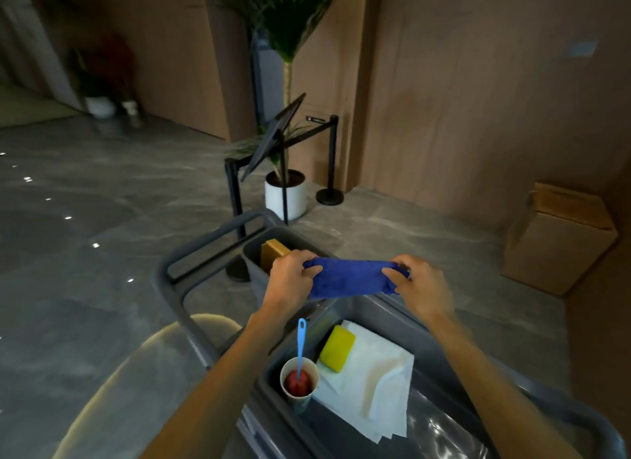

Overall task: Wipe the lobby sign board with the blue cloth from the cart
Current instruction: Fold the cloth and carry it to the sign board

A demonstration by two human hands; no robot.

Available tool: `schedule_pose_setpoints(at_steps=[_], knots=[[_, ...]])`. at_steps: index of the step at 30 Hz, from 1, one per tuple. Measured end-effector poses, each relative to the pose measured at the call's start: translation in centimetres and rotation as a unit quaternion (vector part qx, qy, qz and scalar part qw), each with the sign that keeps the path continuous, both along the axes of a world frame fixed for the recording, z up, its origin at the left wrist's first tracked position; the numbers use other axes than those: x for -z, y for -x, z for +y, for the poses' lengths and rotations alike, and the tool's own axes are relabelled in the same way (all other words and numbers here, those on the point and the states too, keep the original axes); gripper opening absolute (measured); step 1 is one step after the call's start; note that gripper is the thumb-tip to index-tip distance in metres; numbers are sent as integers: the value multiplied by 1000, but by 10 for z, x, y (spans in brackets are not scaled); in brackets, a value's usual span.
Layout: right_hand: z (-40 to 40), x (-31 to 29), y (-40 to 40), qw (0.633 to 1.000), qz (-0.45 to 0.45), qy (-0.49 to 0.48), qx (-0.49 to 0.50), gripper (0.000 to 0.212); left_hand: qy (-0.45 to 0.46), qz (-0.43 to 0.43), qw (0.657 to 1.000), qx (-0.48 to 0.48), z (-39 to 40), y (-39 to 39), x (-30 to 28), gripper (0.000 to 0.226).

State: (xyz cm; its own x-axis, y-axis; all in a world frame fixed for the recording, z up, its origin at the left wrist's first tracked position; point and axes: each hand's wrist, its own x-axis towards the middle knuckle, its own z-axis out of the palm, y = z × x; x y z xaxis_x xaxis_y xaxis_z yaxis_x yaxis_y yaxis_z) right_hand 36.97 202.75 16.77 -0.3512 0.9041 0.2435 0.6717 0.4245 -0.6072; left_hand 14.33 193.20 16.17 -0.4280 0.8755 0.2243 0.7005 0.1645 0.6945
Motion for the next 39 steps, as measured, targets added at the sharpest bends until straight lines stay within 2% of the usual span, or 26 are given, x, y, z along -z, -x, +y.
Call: schedule_pose_setpoints(at_steps=[12, 18, 23, 36, 39], knots=[[-33, 14, 107, 988, 41, -29, -143, 15, -18, -2, 992, -123, -89, 72, 11, 11], [-69, 20, 172, 969, 74, 37, -232, 17, -7, -14, 980, -197, -148, 121, 21, 14], [-105, 23, 230, 954, 100, 68, -273, 11, -14, -23, 966, -256, -196, 163, 27, 14], [-227, 45, 377, 894, 84, 174, -405, 16, -39, -46, 922, -383, -349, 246, 54, 14], [-260, 53, 401, 879, 80, 187, -430, 25, -34, -50, 906, -419, -388, 256, 63, 16]])
